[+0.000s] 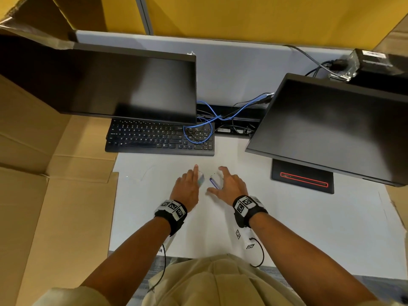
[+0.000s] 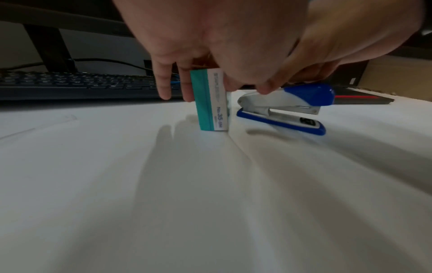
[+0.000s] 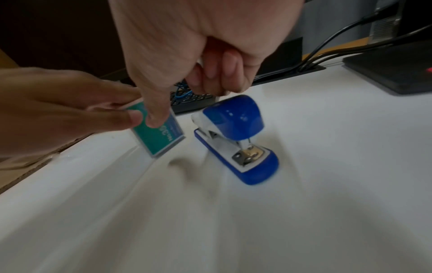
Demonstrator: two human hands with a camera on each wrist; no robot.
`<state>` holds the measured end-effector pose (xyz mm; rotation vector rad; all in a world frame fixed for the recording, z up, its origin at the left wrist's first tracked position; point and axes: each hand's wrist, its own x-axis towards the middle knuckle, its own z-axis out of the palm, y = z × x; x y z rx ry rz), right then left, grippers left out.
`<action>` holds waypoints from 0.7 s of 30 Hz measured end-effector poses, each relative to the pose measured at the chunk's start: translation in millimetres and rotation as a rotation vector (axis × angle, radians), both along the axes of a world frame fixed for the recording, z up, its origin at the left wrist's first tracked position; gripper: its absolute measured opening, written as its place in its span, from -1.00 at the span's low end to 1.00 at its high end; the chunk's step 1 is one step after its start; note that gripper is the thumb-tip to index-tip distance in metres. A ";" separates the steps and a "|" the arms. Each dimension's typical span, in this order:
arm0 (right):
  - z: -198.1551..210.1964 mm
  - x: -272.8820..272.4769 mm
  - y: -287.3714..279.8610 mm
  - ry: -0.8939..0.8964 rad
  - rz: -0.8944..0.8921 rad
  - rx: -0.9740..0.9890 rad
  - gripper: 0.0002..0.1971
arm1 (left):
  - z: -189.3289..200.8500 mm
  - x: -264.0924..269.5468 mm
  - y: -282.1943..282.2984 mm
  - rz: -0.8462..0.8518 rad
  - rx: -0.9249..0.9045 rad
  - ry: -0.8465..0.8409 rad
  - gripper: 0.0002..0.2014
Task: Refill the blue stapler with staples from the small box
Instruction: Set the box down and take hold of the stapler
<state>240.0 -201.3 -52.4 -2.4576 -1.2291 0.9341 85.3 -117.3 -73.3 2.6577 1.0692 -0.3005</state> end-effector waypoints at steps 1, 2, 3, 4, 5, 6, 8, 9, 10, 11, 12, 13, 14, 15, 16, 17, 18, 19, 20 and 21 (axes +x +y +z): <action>-0.6 4.1 -3.3 -0.011 -0.015 -0.024 -0.15 | 0.9 -3.3 4.1 0.033 -0.002 -0.046 -0.28; -1.5 7.7 -6.8 -0.024 -0.013 -0.053 -0.18 | 1.8 -7.1 8.6 0.064 -0.010 -0.082 -0.32; -2.1 10.5 -10.1 -0.038 -0.004 -0.081 -0.22 | 2.0 -11.6 13.9 0.086 -0.020 -0.113 -0.35; -3.2 12.6 -12.2 -0.052 0.010 -0.103 -0.28 | 2.5 -16.7 19.8 0.096 -0.033 -0.141 -0.36; -4.0 13.8 -13.7 -0.063 0.025 -0.118 -0.34 | 2.5 -22.7 25.4 0.091 -0.048 -0.163 -0.36; -5.3 14.5 -14.6 -0.071 0.037 -0.127 -0.40 | 2.9 -28.1 30.5 0.069 -0.061 -0.179 -0.33; -6.0 15.4 -15.0 -0.083 0.051 -0.132 -0.47 | 3.1 -36.6 39.6 0.023 -0.090 -0.202 -0.26; -6.0 15.6 -14.8 -0.088 0.059 -0.130 -0.49 | 4.3 -38.9 43.7 0.023 -0.106 -0.206 -0.24; -6.0 15.8 -14.6 -0.092 0.068 -0.126 -0.50 | 6.0 -40.5 47.0 0.037 -0.128 -0.199 -0.22; -5.6 15.9 -14.6 -0.094 0.077 -0.122 -0.52 | 7.9 -41.3 49.6 0.053 -0.149 -0.188 -0.22; -5.0 16.0 -14.4 -0.096 0.083 -0.120 -0.53 | 8.8 -42.1 51.8 0.062 -0.166 -0.178 -0.22; -4.3 16.2 -14.5 -0.097 0.086 -0.117 -0.53 | 9.2 -42.5 52.9 0.059 -0.175 -0.173 -0.23; -4.1 16.5 -14.6 -0.097 0.087 -0.115 -0.53 | 8.8 -42.7 53.6 0.052 -0.179 -0.176 -0.23; -3.8 16.6 -14.8 -0.097 0.088 -0.112 -0.52 | 8.0 -42.9 54.2 0.043 -0.181 -0.186 -0.23; -4.0 16.6 -15.3 -0.096 0.088 -0.111 -0.50 | 7.1 -43.1 54.5 0.038 -0.183 -0.195 -0.24; -4.1 16.7 -16.2 -0.094 0.086 -0.110 -0.47 | 6.2 -43.0 54.8 0.033 -0.179 -0.200 -0.24; -4.3 17.0 -17.3 -0.092 0.084 -0.112 -0.43 | 5.7 -42.8 55.0 0.024 -0.162 -0.203 -0.25; -3.9 17.4 -18.6 -0.089 0.080 -0.114 -0.40 | 5.3 -42.7 55.2 0.007 -0.133 -0.201 -0.25; -3.0 18.2 -20.0 -0.086 0.075 -0.116 -0.36 | 4.9 -43.0 55.4 -0.026 -0.093 -0.192 -0.22; -2.4 19.5 -21.8 -0.083 0.074 -0.120 -0.33 | 6.0 -42.8 54.8 -0.068 -0.043 -0.177 -0.18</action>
